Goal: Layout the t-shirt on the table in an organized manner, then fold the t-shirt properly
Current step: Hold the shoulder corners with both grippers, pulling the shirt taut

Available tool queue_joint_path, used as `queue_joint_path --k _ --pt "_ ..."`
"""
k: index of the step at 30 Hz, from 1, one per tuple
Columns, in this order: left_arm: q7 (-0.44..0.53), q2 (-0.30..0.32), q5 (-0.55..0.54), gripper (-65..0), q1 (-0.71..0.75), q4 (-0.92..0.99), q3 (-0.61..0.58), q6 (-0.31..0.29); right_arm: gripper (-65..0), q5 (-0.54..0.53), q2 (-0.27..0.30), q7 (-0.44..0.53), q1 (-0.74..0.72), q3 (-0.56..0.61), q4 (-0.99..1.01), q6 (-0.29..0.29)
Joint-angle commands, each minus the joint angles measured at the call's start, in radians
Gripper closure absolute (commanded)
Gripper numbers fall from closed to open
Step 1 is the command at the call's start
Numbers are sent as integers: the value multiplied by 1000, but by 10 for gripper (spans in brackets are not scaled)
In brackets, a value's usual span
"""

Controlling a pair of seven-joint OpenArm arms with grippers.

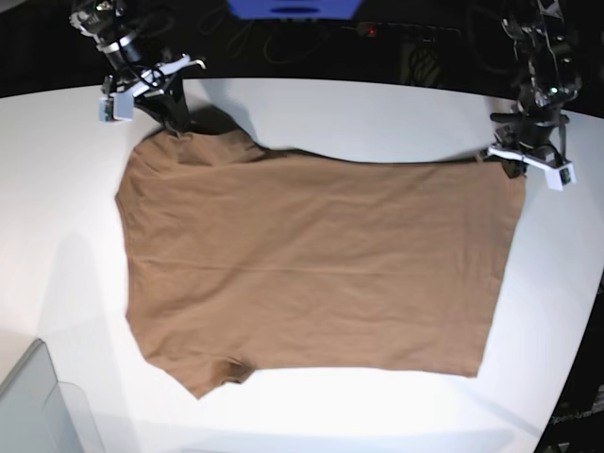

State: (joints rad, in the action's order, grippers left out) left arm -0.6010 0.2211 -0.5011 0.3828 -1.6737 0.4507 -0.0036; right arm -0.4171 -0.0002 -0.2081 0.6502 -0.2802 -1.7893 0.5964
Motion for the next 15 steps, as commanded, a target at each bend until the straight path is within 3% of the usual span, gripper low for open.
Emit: queue_joint_path --k 1,15 --pt "19 13 -6 -1 8 -19 4 -2 0 -16 1 35 18 -3 -17 10" --pt "17 -1 -5 -1 100 -38 3 -3 0 -16 12 60 78 -12 -16 10"
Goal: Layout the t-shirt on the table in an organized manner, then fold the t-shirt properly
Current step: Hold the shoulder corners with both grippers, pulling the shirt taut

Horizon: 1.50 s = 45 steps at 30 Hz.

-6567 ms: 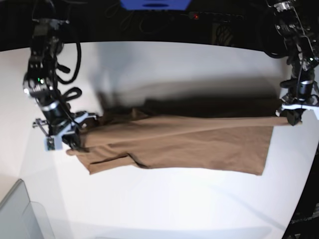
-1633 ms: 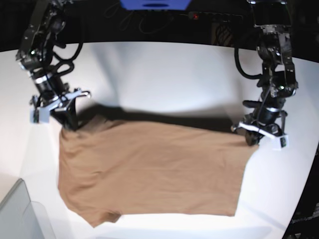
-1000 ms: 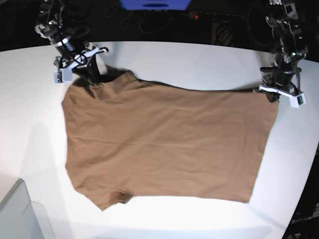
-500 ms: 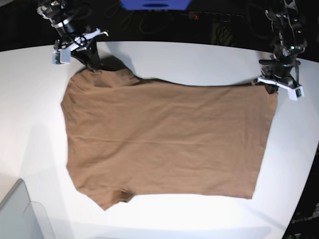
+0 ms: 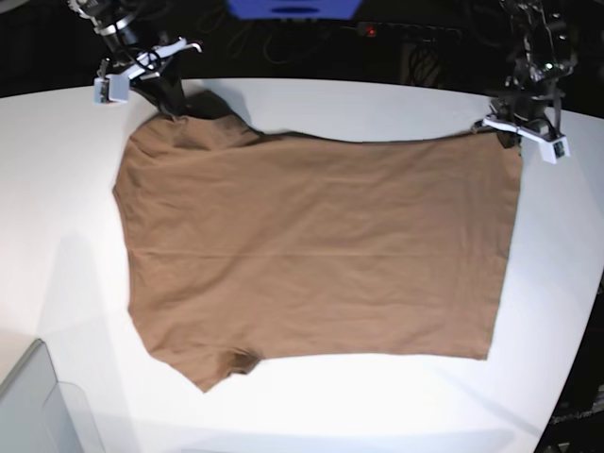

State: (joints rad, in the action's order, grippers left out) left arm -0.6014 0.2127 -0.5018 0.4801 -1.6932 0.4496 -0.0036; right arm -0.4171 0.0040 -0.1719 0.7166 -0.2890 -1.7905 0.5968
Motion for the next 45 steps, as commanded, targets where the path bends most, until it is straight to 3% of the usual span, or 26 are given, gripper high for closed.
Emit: queue_joint_path --k 1,11,14,16,18,22,26,32,45 --pt "18 8 -4 -1 7 -20 4 -3 0 -15 8 24 13 -3 -13 10" --pt "18 11 4 -5 18 -11 4 -5 0 -15 4 24 13 -5 36 10" --pt "18 11 -1 -11 36 -17 5 -78 -15 -15 6 24 15 -5 36 10" --pt "18 9 5 -48 44 -18 10 -161 -77 -15 6 24 16 -5 34 10" --pt "18 8 5 -111 53 -17 12 -207 -161 -15 9 24 30 -5 34 10" --pt "19 8 5 -223 58 -9 22 -210 -302 -16 6 24 44 -5 28 10" --pt "19 -31 7 -264 73 -21 85 -218 -388 -18 4 25 71 -5 27 10" --pt "19 -51 7 -265 73 -20 154 -221 -392 -18 -3 101 76 -42 33 10" --pt "19 -54 -5 -263 21 -23 295 -223 -392 -15 8 96 -50 -62 76 5"
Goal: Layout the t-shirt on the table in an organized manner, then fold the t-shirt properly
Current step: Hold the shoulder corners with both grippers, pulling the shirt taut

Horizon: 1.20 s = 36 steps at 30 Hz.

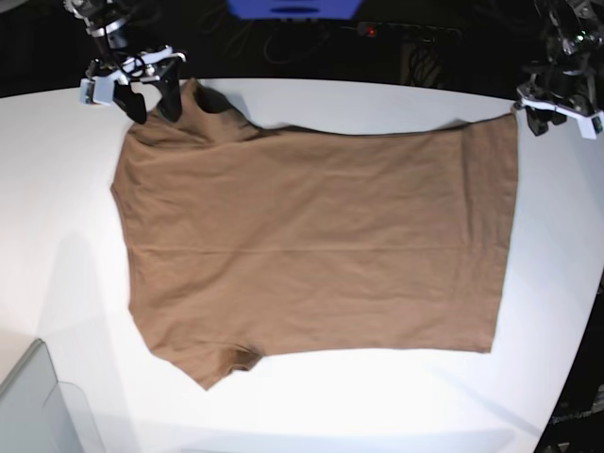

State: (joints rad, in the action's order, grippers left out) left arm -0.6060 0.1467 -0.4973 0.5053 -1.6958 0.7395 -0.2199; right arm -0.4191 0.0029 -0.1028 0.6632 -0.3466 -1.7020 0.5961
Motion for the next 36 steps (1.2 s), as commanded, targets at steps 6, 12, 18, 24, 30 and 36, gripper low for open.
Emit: queue_joint_path --k 6,12,18,24,30,36 --pt "24 -3 -1 -266 -63 -7 -1 -6 -392 107 29 27 -73 -21 72 5" --pt "24 -31 2 -266 -72 13 2 -6 -396 130 -14 27 -141 -147 153 5" --pt "28 -29 2 -266 -83 101 -1 -6 -396 130 -13 27 -155 -174 191 5" --pt "24 -31 2 -266 -87 112 -1 -8 -394 128 -16 27 -147 -168 185 5" --pt "25 -23 2 -264 -86 113 -57 -8 -394 128 -16 27 -147 -167 185 6" --pt "25 -29 2 -263 -87 113 -104 -8 -394 128 -16 27 -148 -165 185 6"
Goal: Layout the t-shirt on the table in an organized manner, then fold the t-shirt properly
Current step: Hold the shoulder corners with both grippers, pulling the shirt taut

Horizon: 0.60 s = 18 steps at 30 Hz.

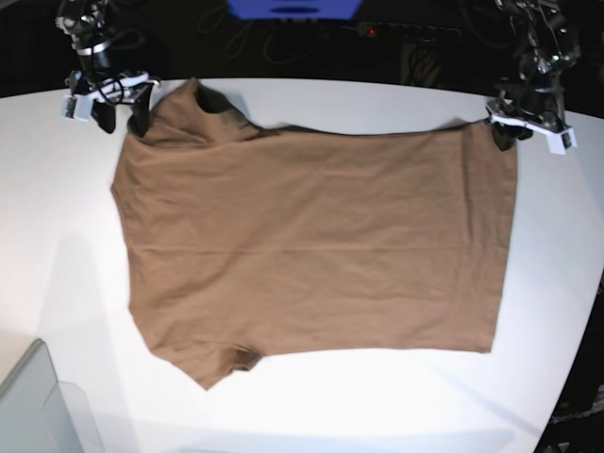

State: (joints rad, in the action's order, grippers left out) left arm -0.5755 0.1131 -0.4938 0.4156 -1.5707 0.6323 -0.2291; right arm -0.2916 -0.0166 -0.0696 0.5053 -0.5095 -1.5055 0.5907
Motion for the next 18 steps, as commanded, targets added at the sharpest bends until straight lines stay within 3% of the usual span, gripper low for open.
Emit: queue_joint_path --k 1,12,18 --pt "-7 4 -1 -263 2 -12 4 1 -394 1 4 -6 10 -2 -11 12" --pt "-7 12 2 -261 35 -12 4 1 -395 1 2 -6 11 -2 -13 15" --pt "-7 3 68 -239 36 -10 2 1 -396 1 0 -6 8 19 -13 15"
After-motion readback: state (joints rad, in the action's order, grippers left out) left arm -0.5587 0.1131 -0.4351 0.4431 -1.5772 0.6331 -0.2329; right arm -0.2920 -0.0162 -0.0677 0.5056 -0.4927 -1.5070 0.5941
